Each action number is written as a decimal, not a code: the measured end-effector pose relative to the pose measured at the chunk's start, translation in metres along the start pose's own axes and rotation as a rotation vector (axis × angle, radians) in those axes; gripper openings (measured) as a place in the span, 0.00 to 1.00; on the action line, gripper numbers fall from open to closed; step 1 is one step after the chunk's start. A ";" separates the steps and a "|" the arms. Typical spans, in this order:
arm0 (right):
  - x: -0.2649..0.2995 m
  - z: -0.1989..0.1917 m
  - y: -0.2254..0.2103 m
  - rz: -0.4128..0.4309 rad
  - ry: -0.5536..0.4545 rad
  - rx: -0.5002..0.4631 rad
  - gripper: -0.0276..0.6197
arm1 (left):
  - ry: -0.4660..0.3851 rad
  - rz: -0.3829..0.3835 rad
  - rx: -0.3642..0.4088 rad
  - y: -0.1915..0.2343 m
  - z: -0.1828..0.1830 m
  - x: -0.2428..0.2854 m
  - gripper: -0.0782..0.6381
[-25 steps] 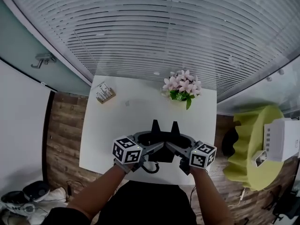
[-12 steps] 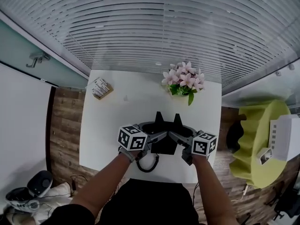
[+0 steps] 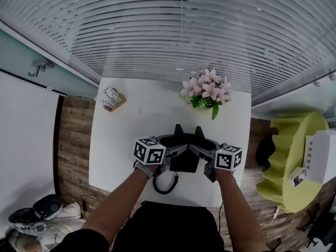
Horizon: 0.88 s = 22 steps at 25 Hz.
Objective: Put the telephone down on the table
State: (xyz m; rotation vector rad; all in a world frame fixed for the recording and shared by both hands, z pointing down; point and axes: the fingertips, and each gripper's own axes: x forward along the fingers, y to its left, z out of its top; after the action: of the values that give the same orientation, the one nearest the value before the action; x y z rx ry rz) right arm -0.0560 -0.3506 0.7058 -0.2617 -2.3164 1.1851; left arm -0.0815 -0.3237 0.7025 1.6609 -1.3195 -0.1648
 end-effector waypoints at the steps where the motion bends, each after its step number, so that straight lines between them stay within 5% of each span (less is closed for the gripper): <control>1: 0.001 0.000 -0.002 -0.002 -0.001 0.005 0.42 | 0.000 -0.001 -0.004 0.001 0.000 0.001 0.45; 22: 0.008 0.000 -0.015 0.030 0.010 0.077 0.42 | -0.018 -0.022 -0.121 0.019 -0.012 0.009 0.46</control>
State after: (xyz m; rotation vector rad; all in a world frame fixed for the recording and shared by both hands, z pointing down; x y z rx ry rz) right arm -0.0621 -0.3565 0.7204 -0.2744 -2.2605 1.2814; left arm -0.0830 -0.3227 0.7273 1.5757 -1.2796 -0.2684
